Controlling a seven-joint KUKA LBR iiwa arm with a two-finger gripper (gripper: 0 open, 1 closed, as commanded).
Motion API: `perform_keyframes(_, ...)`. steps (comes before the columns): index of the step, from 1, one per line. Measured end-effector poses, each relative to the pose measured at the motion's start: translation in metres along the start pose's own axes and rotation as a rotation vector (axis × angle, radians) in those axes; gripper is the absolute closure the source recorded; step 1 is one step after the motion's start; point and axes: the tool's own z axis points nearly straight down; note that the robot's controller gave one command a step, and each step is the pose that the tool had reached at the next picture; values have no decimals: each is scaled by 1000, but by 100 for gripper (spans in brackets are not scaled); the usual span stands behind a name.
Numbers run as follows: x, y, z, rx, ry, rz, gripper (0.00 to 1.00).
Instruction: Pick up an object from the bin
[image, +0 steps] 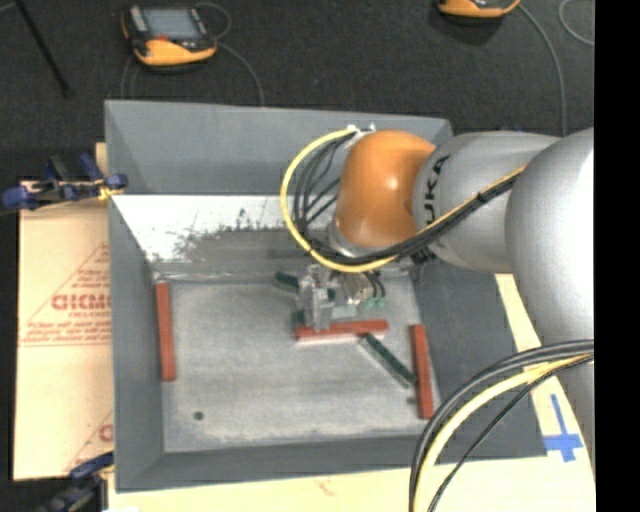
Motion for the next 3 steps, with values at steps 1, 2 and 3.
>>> perform_keyframes(1, 0, 0, 0, 0, 0, 1, 100)
perform_keyframes(2, 10, -12, -48, -1, 7, 27, 100)
perform_keyframes(3, 40, -35, -153, 2, 0, 48, 100)
